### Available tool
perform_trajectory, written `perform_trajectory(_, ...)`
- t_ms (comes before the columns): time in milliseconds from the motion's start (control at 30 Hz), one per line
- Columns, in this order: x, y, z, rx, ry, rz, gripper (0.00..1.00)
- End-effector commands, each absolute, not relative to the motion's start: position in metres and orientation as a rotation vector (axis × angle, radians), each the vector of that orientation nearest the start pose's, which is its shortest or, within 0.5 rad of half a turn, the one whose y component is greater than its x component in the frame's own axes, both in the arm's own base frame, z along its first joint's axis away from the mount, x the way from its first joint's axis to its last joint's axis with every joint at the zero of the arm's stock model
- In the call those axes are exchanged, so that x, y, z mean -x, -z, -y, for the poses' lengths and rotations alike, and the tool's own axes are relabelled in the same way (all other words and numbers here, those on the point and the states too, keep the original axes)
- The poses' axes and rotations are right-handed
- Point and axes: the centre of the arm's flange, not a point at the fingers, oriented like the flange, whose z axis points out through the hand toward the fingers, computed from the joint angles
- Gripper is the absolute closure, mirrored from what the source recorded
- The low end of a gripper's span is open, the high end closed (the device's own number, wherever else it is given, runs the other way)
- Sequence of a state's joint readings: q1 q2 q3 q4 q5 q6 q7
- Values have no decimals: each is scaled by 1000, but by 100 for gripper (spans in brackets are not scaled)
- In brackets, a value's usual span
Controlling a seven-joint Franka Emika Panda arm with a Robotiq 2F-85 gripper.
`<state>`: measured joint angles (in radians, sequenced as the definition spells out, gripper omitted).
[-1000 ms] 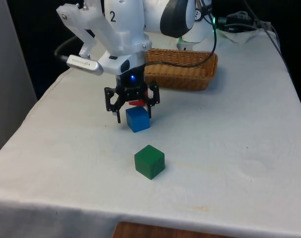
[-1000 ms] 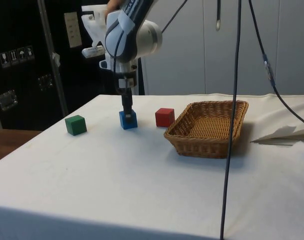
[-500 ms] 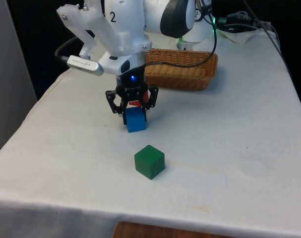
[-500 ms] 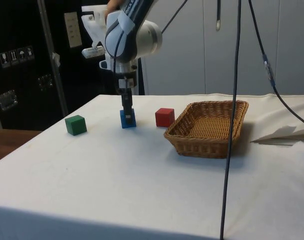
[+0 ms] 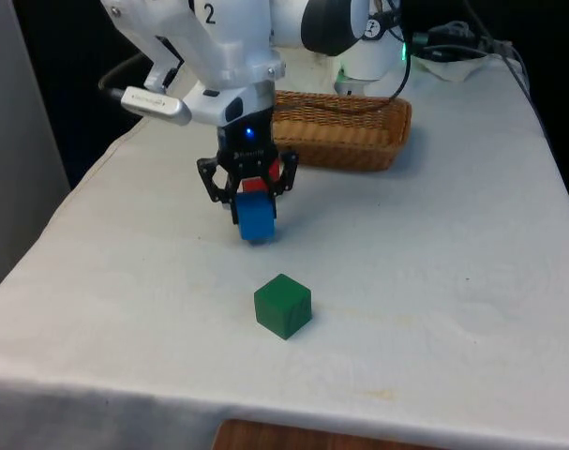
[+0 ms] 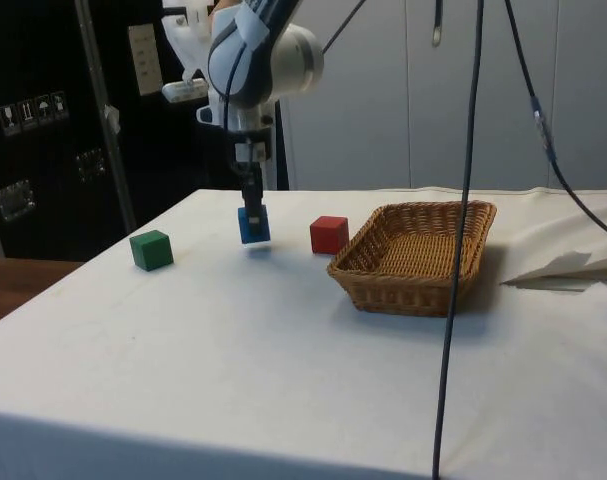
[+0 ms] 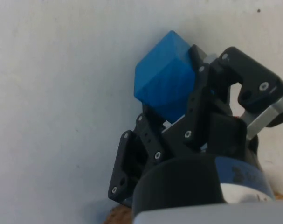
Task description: Pick up the blue cube and place it into the basket.
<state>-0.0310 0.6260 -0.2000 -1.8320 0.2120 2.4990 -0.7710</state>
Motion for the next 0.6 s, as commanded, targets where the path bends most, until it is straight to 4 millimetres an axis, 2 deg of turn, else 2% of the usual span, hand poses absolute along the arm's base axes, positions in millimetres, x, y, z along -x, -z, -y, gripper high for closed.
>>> perform_trajectory(0, -634, -204, 142, 3086, 100, 651, 99)
perform_trajectory(300, -620, -227, 142, 3080, 108, 614, 99)
perform_trajectory(333, -623, -223, 142, 3080, 105, 623, 99)
perform_trajectory(467, -612, -236, 143, 3078, 109, 590, 99)
perform_trajectory(567, -611, -238, 142, 3075, 108, 592, 99)
